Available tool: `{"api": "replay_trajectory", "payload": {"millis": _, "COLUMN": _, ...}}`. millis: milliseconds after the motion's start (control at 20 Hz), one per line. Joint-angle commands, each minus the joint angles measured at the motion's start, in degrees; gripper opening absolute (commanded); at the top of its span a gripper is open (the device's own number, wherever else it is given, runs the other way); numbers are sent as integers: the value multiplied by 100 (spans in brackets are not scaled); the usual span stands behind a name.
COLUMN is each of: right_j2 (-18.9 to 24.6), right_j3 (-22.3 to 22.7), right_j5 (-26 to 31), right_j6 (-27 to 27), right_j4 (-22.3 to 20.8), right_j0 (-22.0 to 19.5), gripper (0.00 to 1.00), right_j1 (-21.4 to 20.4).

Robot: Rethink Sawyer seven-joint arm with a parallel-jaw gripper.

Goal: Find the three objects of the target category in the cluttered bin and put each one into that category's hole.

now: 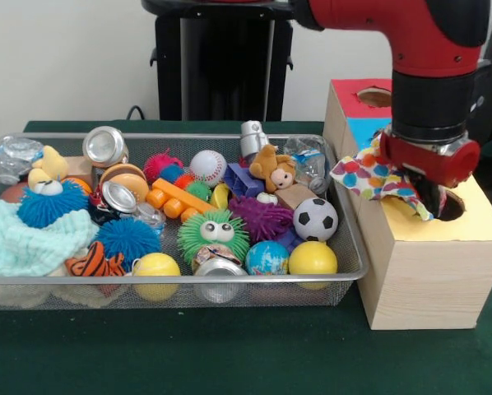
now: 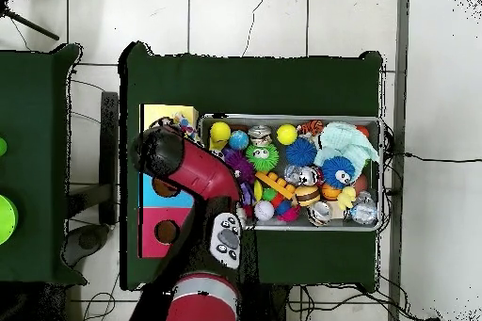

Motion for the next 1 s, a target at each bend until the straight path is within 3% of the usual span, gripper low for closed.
{"api": "replay_trajectory", "payload": {"millis": 50, "right_j2": 945, "right_j3": 943, "right_j5": -580, "right_j6": 1197, "right_j4": 247, "right_j0": -336, "gripper": 0, "right_j1": 146}}
{"api": "replay_trajectory", "payload": {"millis": 300, "right_j2": 1453, "right_j3": 1117, "right_j5": -1205, "right_j6": 1321, "right_j4": 183, "right_j0": -590, "gripper": 0, "right_j1": 330}}
{"api": "replay_trajectory", "payload": {"millis": 500, "right_j2": 2115, "right_j3": 1186, "right_j5": -2169, "right_j6": 1573, "right_j4": -242, "right_j0": -1045, "gripper": 0, "right_j1": 739}}
{"api": "replay_trajectory", "payload": {"millis": 650, "right_j2": 2373, "right_j3": 1146, "right_j5": -2603, "right_j6": 1711, "right_j4": -507, "right_j0": -1225, "gripper": 0, "right_j1": 1000}}
{"api": "replay_trajectory", "payload": {"millis": 1000, "right_j2": 2343, "right_j3": 915, "right_j5": -3056, "right_j6": 1945, "right_j4": -736, "right_j0": -1141, "gripper": 0, "right_j1": 1381}}
